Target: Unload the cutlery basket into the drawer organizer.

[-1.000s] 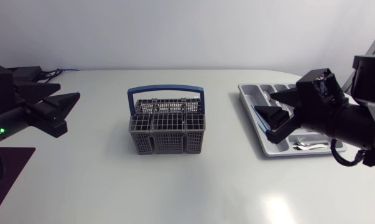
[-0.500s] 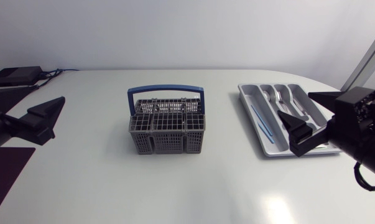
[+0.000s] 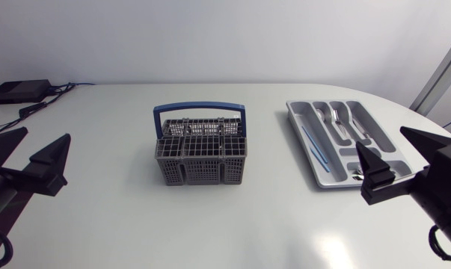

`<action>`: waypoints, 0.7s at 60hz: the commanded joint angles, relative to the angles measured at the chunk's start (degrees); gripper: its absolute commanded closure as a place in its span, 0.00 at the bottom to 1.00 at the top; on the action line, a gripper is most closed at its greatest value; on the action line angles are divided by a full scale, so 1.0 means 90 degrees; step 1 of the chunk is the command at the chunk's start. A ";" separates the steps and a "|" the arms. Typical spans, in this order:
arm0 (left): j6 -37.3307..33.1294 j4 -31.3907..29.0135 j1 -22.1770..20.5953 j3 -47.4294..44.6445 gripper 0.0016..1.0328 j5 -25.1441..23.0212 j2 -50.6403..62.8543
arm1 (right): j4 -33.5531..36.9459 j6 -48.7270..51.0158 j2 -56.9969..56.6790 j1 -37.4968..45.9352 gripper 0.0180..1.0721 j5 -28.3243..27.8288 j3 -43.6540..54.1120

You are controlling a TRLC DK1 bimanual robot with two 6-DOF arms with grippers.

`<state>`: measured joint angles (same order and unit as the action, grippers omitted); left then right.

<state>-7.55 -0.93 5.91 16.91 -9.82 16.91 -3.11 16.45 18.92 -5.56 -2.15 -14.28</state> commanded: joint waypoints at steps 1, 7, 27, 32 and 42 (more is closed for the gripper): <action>0.0229 0.0086 -0.0103 -0.0337 0.04 0.0137 -0.0274 | 0.0047 -0.0404 -0.0289 0.0104 0.04 0.0070 0.0311; 0.0332 0.0089 -0.0197 -0.0597 0.04 0.0298 -0.0546 | 0.0097 -0.0645 -0.0595 0.0191 0.04 0.0098 0.0526; 0.0685 0.0099 -0.0517 -0.1488 0.04 0.0850 -0.1472 | 0.0270 -0.1467 -0.1643 0.0488 0.04 0.0196 0.1264; 0.0785 0.0102 -0.0608 -0.1741 0.04 0.1007 -0.1736 | 0.0319 -0.1701 -0.1940 0.0572 0.04 0.0224 0.1473; 0.0839 0.0103 -0.0657 -0.1878 0.04 0.1092 -0.1878 | 0.0346 -0.1827 -0.2102 0.0618 0.04 0.0239 0.1587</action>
<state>-1.43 -0.86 0.32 1.15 -0.45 0.69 -0.19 2.26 0.60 -0.32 -0.36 -1.08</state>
